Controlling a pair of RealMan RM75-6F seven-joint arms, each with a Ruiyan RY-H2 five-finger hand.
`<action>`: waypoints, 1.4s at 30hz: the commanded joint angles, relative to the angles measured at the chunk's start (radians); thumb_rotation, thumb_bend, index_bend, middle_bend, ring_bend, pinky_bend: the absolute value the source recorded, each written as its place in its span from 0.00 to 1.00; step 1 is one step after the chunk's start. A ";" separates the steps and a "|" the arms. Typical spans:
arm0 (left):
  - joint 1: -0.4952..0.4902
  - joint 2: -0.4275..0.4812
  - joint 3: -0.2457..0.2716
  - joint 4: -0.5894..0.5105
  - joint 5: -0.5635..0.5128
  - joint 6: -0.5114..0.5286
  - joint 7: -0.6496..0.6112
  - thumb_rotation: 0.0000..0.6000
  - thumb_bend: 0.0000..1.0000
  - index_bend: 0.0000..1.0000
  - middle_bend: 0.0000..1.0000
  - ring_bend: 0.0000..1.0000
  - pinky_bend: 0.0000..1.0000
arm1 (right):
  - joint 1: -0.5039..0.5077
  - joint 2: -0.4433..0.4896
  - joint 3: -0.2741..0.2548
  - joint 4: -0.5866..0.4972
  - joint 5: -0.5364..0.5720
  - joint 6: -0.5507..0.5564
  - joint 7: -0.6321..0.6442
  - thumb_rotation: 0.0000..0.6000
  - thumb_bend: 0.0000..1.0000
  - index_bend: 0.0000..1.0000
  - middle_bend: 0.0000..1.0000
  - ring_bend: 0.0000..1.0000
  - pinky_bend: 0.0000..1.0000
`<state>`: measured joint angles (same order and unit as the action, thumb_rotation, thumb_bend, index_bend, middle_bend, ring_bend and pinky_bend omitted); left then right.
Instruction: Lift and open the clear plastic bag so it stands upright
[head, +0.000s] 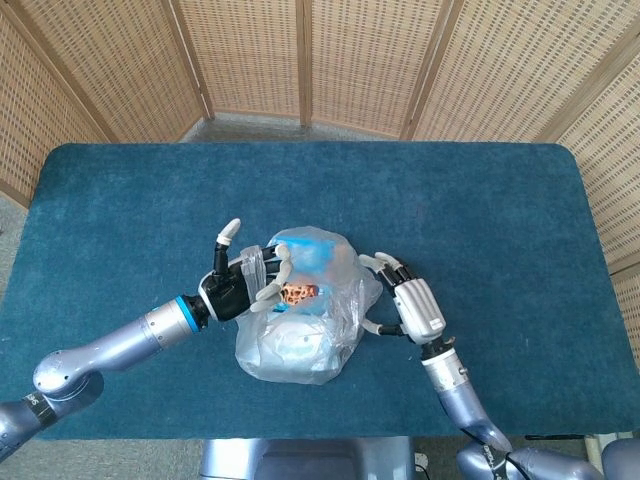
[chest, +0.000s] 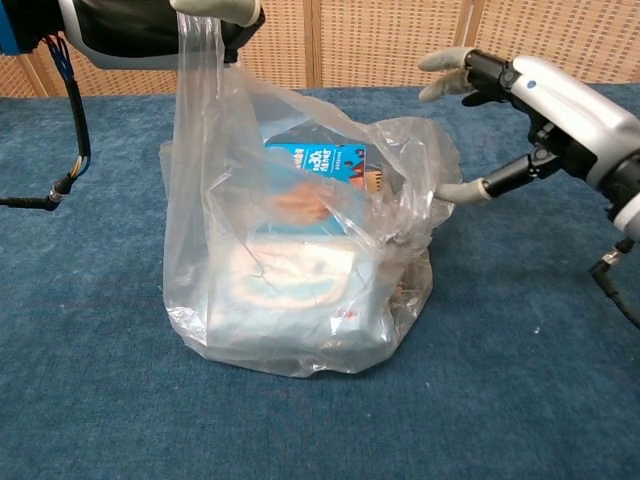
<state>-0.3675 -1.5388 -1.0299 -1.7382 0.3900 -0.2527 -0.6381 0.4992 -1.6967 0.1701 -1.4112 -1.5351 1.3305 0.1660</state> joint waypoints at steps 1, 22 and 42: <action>-0.003 -0.004 0.001 0.009 0.000 -0.004 0.000 0.00 0.18 0.47 0.61 0.80 0.87 | 0.005 -0.012 0.019 -0.022 0.015 0.006 -0.004 1.00 0.07 0.11 0.21 0.13 0.12; -0.032 -0.018 -0.012 0.022 -0.002 -0.014 0.000 0.00 0.18 0.47 0.61 0.80 0.87 | 0.013 -0.106 0.141 -0.113 0.141 0.037 0.071 1.00 0.14 0.19 0.25 0.15 0.12; -0.059 -0.028 -0.028 0.030 -0.009 0.003 -0.012 0.00 0.18 0.47 0.61 0.80 0.87 | 0.034 -0.119 0.155 -0.027 0.159 0.005 0.128 1.00 0.19 0.26 0.29 0.18 0.14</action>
<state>-0.4260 -1.5663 -1.0570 -1.7086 0.3815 -0.2504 -0.6494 0.5270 -1.8100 0.3222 -1.4405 -1.3822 1.3432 0.2904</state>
